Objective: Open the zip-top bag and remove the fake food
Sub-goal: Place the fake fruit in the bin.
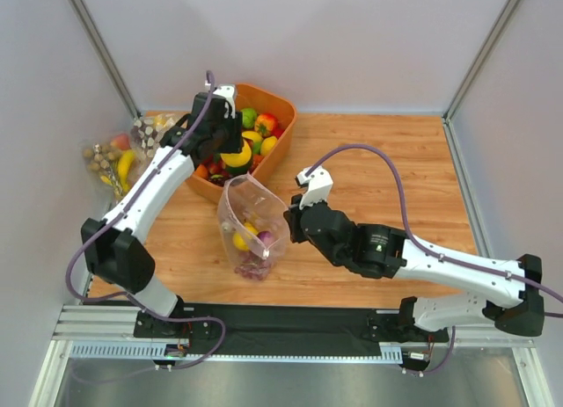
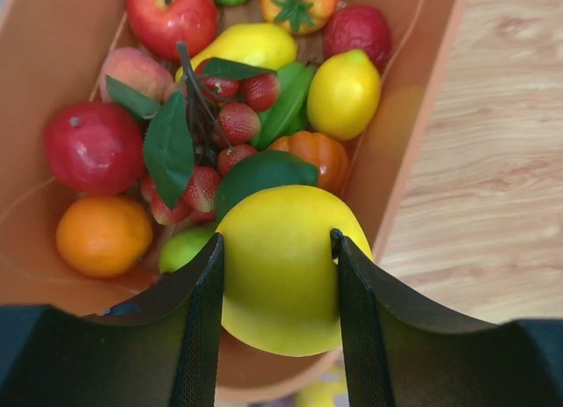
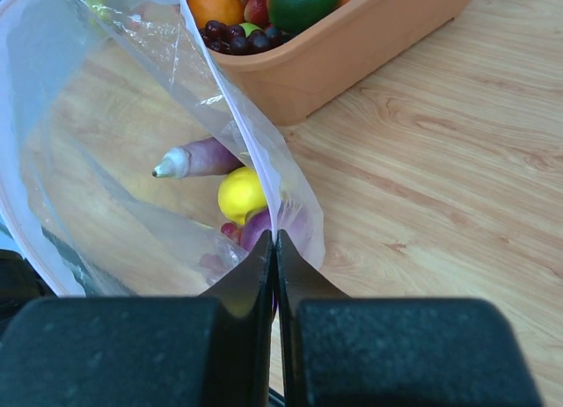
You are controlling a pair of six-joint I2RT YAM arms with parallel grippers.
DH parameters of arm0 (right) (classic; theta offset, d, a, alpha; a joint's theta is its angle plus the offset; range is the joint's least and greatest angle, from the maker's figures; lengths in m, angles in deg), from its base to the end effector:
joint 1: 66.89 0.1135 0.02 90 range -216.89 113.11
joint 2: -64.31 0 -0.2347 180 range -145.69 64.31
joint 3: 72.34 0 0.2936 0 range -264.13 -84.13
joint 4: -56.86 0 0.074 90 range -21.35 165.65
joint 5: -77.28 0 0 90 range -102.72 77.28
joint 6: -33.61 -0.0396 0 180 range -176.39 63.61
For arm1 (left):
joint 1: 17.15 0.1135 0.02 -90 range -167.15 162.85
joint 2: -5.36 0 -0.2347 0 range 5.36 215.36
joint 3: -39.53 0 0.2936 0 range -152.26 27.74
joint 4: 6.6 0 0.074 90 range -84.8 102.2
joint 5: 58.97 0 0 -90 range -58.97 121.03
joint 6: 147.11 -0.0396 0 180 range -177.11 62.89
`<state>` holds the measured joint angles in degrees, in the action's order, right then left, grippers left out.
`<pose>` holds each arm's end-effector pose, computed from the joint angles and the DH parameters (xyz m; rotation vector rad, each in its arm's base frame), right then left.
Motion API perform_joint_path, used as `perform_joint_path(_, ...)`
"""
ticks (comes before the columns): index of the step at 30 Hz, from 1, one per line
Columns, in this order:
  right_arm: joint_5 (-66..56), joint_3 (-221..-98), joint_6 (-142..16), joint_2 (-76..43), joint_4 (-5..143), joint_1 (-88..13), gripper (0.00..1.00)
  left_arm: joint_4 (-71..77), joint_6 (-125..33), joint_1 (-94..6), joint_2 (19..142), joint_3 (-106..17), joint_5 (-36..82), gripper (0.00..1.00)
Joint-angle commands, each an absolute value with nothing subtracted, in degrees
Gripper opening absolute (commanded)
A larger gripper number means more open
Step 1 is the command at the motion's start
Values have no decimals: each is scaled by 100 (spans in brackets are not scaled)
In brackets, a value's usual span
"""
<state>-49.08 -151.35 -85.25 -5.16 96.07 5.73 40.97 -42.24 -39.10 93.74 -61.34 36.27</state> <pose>0.1178 0.2977 0.3295 -0.3866 1.9753 0.4788 0.3657 -0.1435 0.3464 0.0833 2.1908 -0.2646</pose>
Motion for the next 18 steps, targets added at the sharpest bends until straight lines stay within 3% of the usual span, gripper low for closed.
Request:
perform_joint_path(1, -5200, -15075, -8583, -152, 9738, 544, 0, 4131, -4235, -3851, 9693, -6639, 3841, 5)
perform_joint_path(2, -5235, -15075, -8575, -30, 9826, 544, 0, 4228, -4234, -3851, 9842, -6674, 3876, 25)
perform_joint_path(4, -5358, -15101, -8566, 93, 9914, 553, 0, 4272, -4217, -3851, 9905, -6666, 3859, 55)
perform_joint_path(5, -5394, -15110, -8548, 199, 9993, 544, 0, 4264, -4199, -3851, 9844, -6596, 3833, 90)
perform_joint_path(6, -5481, -15128, -8522, 261, 10046, 553, 0, 4246, -4147, -3851, 9774, -6543, 3789, 99)
perform_joint_path(15, -6114, -15462, -8346, 621, 10530, 544, 0, 4387, -3980, -3851, 8167, -6069, 3139, 99)
perform_joint_path(18, -6141, -15331, -8556, 569, 10609, 562, 0, 4203, -3831, -3964, 7253, -5367, 2831, 99)
